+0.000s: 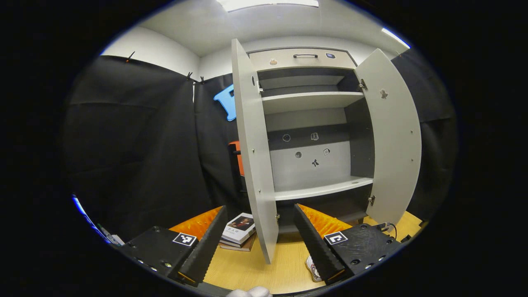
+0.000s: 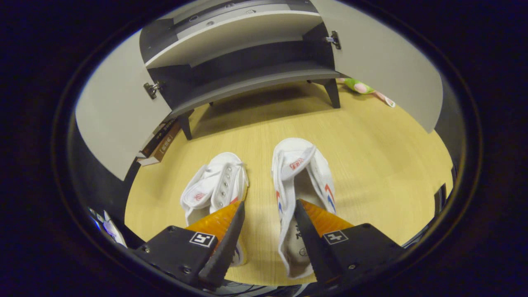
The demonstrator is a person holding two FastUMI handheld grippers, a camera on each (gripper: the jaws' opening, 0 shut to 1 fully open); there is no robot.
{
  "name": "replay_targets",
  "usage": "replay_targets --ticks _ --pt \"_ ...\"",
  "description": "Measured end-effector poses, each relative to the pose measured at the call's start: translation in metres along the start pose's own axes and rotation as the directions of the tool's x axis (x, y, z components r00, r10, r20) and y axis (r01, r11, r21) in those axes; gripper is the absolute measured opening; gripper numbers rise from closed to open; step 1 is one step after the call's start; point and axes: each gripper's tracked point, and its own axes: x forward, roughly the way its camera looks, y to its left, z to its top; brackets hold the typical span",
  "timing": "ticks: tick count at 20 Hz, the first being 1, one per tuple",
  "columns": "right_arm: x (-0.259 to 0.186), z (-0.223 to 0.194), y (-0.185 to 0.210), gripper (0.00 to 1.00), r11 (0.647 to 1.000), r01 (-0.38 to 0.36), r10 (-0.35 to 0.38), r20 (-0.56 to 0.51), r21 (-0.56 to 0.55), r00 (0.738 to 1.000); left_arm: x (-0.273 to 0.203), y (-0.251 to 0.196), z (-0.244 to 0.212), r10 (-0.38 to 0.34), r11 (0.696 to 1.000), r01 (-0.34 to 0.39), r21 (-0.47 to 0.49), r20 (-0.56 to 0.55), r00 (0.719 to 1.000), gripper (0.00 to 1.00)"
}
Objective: Grab one shoe with the right hand and put it into the shoe cabinet, grab the other shoe with the left hand and put it into the shoe cabinet; then close the right door with the right hand and the left door with the left hand.
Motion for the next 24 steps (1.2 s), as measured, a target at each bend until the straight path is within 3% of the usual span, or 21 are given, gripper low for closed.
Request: replay_targets --ticks 2,5,8,9,10,11,13,19,24 --pt "0.015 0.005 -0.003 0.79 1.0 0.017 -0.017 -0.002 -0.002 1.0 0.006 -0.001 -0.005 0.003 1.0 -0.003 -0.007 -0.016 1.0 1.0" --pt "0.027 0.014 -0.004 0.76 1.0 0.028 -0.028 0.0 0.002 1.0 0.015 -0.007 -0.009 -0.003 1.0 0.003 -0.013 -0.024 1.0 0.96" --pt "0.034 0.016 -0.005 0.62 1.0 0.017 -0.017 0.01 -0.024 1.0 0.02 -0.015 -0.008 -0.014 1.0 0.014 -0.012 -0.022 1.0 0.96" --pt "0.034 0.017 -0.008 0.5 0.999 0.026 -0.026 0.016 -0.024 1.0 0.021 -0.016 -0.008 -0.016 1.0 0.015 -0.007 -0.024 1.0 1.0" --pt "0.036 0.018 -0.013 0.47 0.999 0.036 -0.036 0.027 -0.028 0.999 0.022 -0.017 -0.008 -0.016 1.0 0.016 -0.003 -0.025 1.0 0.96" --pt "0.04 0.02 -0.011 0.32 0.999 0.022 -0.021 0.036 -0.028 0.999 0.024 -0.018 -0.008 -0.018 1.0 0.017 -0.004 -0.026 1.0 0.96" --pt "0.037 0.02 -0.009 0.13 0.999 0.007 -0.006 0.035 -0.042 0.999 0.026 -0.021 -0.008 -0.022 1.0 0.022 -0.009 -0.026 0.999 0.96" --pt "0.023 0.031 -0.015 0.05 0.998 0.002 0.0 0.032 -0.057 0.999 0.026 -0.025 -0.007 -0.042 0.999 0.042 -0.014 -0.017 0.999 0.96" --pt "-0.03 0.071 -0.008 0.07 0.995 0.011 0.003 0.137 -0.103 0.991 0.021 -0.029 -0.002 -0.084 0.996 0.084 -0.029 0.008 0.996 0.97"
